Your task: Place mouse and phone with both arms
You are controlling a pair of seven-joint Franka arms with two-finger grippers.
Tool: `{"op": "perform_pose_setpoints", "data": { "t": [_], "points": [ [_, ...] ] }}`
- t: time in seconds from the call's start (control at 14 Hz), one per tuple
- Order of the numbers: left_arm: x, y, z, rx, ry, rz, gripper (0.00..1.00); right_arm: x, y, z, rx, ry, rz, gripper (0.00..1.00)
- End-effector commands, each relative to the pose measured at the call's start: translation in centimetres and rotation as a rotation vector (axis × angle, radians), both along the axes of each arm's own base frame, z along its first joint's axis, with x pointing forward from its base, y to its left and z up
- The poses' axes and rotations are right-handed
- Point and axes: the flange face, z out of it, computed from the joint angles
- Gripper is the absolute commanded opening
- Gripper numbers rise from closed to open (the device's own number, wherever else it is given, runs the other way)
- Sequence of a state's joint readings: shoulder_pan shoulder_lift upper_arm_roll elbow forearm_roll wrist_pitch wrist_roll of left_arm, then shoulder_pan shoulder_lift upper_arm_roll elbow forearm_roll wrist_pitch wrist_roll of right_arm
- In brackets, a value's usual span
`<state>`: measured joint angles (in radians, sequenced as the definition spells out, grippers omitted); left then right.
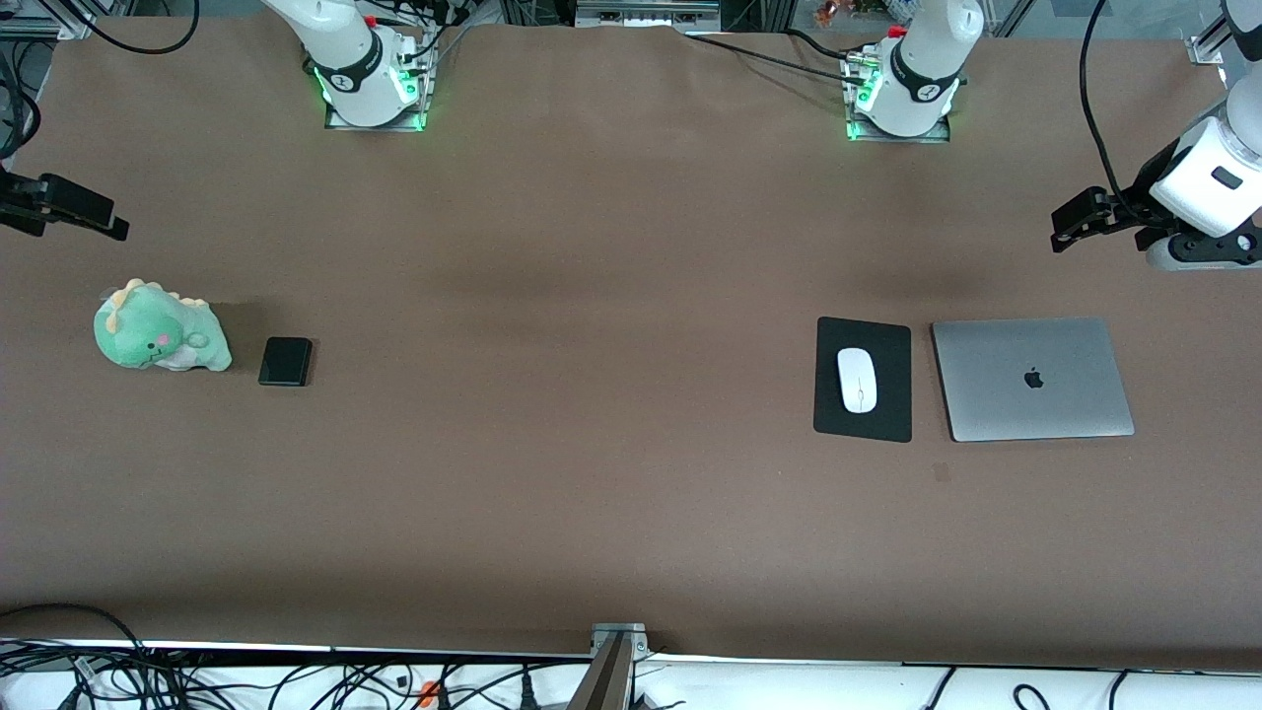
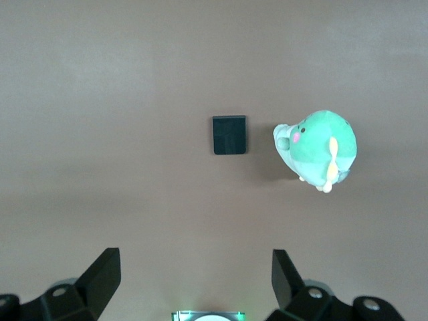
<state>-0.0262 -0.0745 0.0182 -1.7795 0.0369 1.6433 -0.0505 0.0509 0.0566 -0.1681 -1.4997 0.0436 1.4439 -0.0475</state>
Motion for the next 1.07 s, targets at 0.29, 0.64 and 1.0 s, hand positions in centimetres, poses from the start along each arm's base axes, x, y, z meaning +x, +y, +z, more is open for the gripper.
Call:
{"op": "perform_pose_setpoints", "data": {
  "t": [0.29,0.64,1.0],
  "points": [
    [-0.7,0.0,0.4,-0.02,0.002,-0.014,1.0,-0.6,-0.2,0.7,-0.023,0.016,0.013,1.0],
    [-0.7,0.0,0.3,-0.02,0.005,-0.014,1.0,-1.3,-0.2,1.6,-0.019,0.01,0.013,1.0],
    [-0.7,0.0,0.4,-0.017,0.003,-0.017,1.0,-1.4,-0.1,1.7,-0.019,0.008,0.012,1.0]
  ]
}}
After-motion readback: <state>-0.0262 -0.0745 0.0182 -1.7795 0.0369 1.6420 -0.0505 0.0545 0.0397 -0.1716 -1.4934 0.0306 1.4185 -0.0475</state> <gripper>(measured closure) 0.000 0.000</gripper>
